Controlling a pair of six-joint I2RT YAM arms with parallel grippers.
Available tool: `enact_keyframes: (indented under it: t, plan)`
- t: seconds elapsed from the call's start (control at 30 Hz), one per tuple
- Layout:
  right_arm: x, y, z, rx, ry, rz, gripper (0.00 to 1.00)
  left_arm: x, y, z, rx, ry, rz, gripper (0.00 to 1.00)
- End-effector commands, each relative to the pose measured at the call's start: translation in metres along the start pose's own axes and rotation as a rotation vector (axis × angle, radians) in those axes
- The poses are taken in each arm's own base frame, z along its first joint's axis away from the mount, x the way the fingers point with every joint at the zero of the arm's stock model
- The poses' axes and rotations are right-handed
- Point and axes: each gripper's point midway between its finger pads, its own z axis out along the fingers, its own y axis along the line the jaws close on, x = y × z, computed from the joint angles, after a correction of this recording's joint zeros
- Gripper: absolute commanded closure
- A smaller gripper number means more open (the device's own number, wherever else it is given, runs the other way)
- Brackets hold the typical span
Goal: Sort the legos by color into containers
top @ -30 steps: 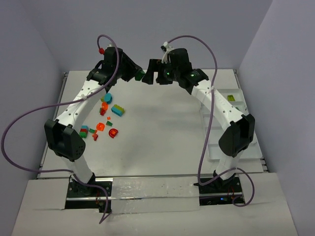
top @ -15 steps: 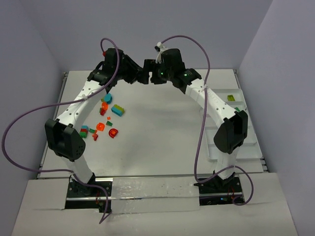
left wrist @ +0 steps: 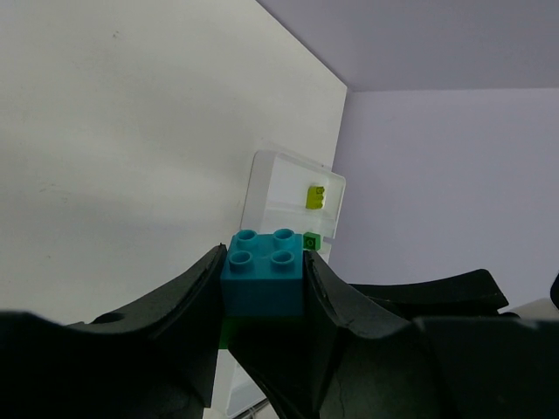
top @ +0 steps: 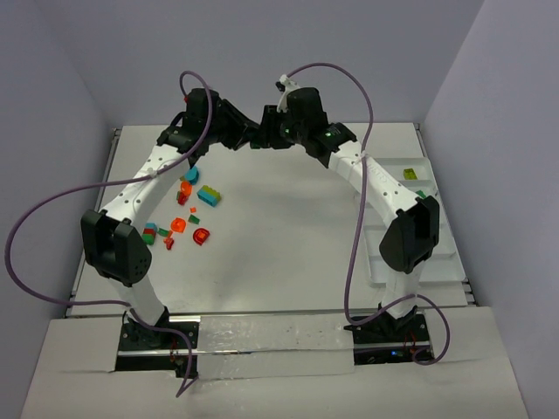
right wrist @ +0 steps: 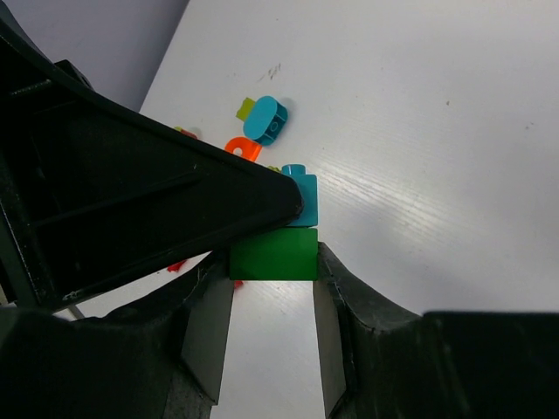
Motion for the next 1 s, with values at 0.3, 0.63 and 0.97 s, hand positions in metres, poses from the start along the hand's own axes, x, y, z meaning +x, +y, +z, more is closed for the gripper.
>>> enact_keyframes:
  t: [0.3,0.63,0.97]
  plan:
    - [-0.01,0.008,-0.074,-0.059,-0.09,-0.138,1.0,-0.104,0.051,-0.019,-0.091,-0.231,-0.031,1.0]
    - [0.05,-0.123,-0.199,0.171,0.073,-0.298,1.0,-0.063,0.046,-0.04,0.01,-0.088,0.583,1.0]
    - [0.122,-0.237,-0.266,0.459,0.329,-0.33,1.0,0.032,0.072,-0.05,0.163,0.101,1.054,1.0]
